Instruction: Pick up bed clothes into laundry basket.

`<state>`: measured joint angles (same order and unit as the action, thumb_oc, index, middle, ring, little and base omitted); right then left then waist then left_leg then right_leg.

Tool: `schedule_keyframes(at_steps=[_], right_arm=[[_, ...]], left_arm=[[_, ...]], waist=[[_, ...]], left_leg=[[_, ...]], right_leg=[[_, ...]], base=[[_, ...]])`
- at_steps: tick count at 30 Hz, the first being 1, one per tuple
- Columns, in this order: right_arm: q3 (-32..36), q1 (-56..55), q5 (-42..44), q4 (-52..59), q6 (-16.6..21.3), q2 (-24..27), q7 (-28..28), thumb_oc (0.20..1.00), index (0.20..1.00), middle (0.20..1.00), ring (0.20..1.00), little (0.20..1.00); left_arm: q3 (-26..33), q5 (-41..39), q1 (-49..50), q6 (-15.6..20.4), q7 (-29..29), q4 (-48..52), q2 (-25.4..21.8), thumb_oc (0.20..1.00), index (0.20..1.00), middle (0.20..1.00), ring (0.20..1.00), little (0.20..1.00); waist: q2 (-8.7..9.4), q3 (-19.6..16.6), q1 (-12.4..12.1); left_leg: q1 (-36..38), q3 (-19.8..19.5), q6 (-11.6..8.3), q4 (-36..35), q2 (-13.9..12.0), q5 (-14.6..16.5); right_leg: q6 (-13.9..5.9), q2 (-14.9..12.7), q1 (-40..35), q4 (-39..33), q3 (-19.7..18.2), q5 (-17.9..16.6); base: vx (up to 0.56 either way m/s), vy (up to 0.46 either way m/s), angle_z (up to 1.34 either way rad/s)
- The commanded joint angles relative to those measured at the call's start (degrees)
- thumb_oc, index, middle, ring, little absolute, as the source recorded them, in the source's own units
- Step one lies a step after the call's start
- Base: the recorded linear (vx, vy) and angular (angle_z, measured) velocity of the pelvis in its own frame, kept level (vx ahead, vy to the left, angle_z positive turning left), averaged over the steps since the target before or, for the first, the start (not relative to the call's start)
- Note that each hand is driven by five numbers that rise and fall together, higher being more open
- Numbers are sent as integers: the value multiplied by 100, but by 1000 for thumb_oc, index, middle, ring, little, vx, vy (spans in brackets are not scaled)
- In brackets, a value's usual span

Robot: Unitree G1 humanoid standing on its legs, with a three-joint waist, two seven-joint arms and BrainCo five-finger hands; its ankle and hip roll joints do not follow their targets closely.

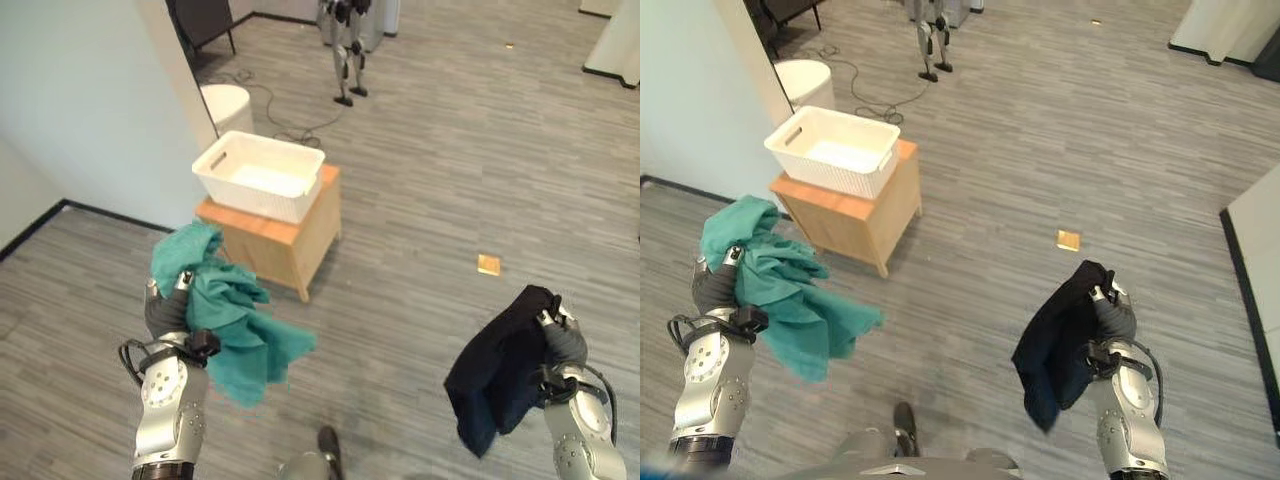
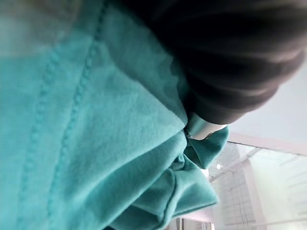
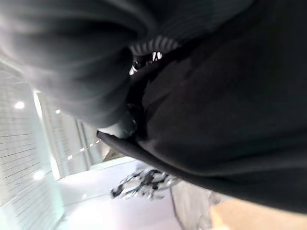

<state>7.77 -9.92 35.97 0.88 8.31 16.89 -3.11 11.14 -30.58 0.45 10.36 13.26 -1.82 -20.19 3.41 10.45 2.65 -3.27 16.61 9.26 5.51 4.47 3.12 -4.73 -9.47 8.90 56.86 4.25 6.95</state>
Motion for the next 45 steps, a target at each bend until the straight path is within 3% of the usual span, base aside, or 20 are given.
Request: schedule_keyframes(at_steps=[1,3,5,7,8,9,10,12,15,19,22,23,26,30,34,37,41,43,45], right_arm=[[142,200,-197,334,317,145,153,200,200,200,200,200],[212,94,-253,342,292,162,183,200,200,200,200,200],[349,-4,-296,284,303,151,150,200,200,200,200,200],[431,-137,-293,307,294,160,181,200,200,200,200,200],[437,-163,-308,317,301,200,196,200,200,200,200,200],[450,-170,-363,323,322,261,221,200,200,200,200,200],[481,-200,-367,359,269,315,270,200,200,200,200,200],[463,-175,-349,382,302,355,363,200,200,200,200,200],[564,-34,-128,265,444,432,215,200,200,200,200,200],[533,-39,-48,272,452,585,287,200,200,200,200,200],[635,-27,-34,259,452,641,195,200,200,200,200,200],[731,-70,-221,308,470,696,200,200,200,200,200,200],[766,-234,-281,461,354,742,316,200,200,200,200,200],[1038,-436,-511,511,340,639,377,200,200,200,200,200],[1004,-435,-616,512,288,595,421,200,200,200,200,200],[645,-171,-533,506,282,618,592,200,200,200,200,200],[84,-124,-549,420,106,665,927,200,200,200,200,200],[-331,-165,-593,366,-45,779,1181,200,200,200,200,200],[-501,-168,-587,305,-94,807,1289,200,200,200,200,200]], left_arm=[[-171,173,-250,343,-90,586,-482,200,200,200,200,200],[-224,145,-238,335,-179,632,-458,200,200,200,200,200],[-302,89,-227,304,-277,592,-356,200,200,200,200,200],[-368,120,-246,321,-291,508,-331,200,200,200,200,200],[-431,146,-266,330,-290,496,-301,200,200,200,200,200],[-469,213,-296,343,-295,515,-287,200,200,200,200,200],[-547,242,-323,311,-400,536,-257,200,200,200,200,200],[-550,201,-345,342,-446,606,-229,200,200,200,200,200],[-600,-50,-495,397,-392,537,-98,200,200,200,200,200],[-643,-130,-467,376,-391,635,-28,200,200,200,200,200],[-595,-125,-449,372,-347,748,-40,200,200,200,200,200],[-542,122,-343,368,-299,800,-125,200,200,200,200,200],[-197,156,-24,335,-317,754,-157,200,200,200,200,200],[483,261,261,425,-33,516,-267,200,200,200,200,200],[620,555,116,356,-23,438,-654,200,200,200,200,200],[488,887,-228,352,-184,445,-1281,200,200,200,200,200],[66,866,-943,348,-316,166,-1752,200,200,200,200,200],[-388,844,-1780,298,-426,-229,-2350,200,200,200,200,200],[-687,665,-2221,290,-508,-464,-2581,200,200,200,200,200]], waist=[[-245,428,265],[-274,450,387],[-160,420,575],[-130,357,773],[-102,333,803],[-89,303,831],[-78,245,863],[4,179,815],[-21,118,802],[59,204,715],[167,324,599],[57,315,482],[3,283,448],[-125,129,511],[-182,50,535],[-206,24,568],[-183,-31,616],[-197,-65,722],[-197,-62,773]], left_leg=[[387,-191,-705,-35,-875,-97],[555,-256,-756,-82,-879,-21],[895,-323,-947,-155,-783,182],[1301,-411,-1134,-388,-848,251],[1413,-428,-1172,-466,-870,255],[1490,-452,-1189,-481,-901,251],[1488,-638,-1204,-398,-938,263],[1530,-753,-1237,-504,-994,255],[1315,-839,-1373,-166,-1234,153],[619,-1070,-1555,1293,-1446,-399],[-134,-558,-1459,768,-1615,-284],[-217,-445,-1545,109,-1613,-534],[-149,-703,-1603,76,-1532,-502],[136,-529,-1518,-524,-1312,-517],[380,-362,-1478,-937,-1189,-607],[499,-184,-1443,-934,-1163,-543],[677,-22,-1430,-994,-1148,-488],[751,74,-1449,-993,-1164,-468],[797,109,-1460,-984,-1174,-434]], right_leg=[[-319,118,296,-1773,-188,-915],[-269,123,461,-2139,-98,-766],[-302,-98,771,-3628,-13,-827],[-498,10,646,-4973,145,-988],[-563,63,583,-5139,267,-1058],[-565,118,566,-5090,302,-1060],[-515,244,410,-4948,-11,-916],[-440,330,390,-4811,-201,-964],[-282,383,311,-4716,-104,-788],[32,478,-274,-5104,186,-619],[-55,280,-628,-5440,435,-567],[-125,275,-760,-5498,475,-519],[-144,202,-802,-5511,331,-485],[-208,107,-871,-5590,250,-496],[-308,62,-821,-5660,193,-568],[-394,54,-746,-5765,37,-728],[-448,50,-769,-5877,-88,-828],[-490,63,-761,-5949,-137,-890],[-512,73,-800,-6004,-151,-904]], base=[[472,166,15],[429,33,61],[593,-76,73],[562,-100,55],[407,-113,51],[331,-130,40],[280,-142,53],[228,-180,110],[235,-233,41],[152,-177,31],[144,-12,34],[229,125,69],[156,109,-27],[194,194,-28],[68,123,-21],[27,96,-15],[29,40,-25],[17,20,-12],[13,7,-12]])
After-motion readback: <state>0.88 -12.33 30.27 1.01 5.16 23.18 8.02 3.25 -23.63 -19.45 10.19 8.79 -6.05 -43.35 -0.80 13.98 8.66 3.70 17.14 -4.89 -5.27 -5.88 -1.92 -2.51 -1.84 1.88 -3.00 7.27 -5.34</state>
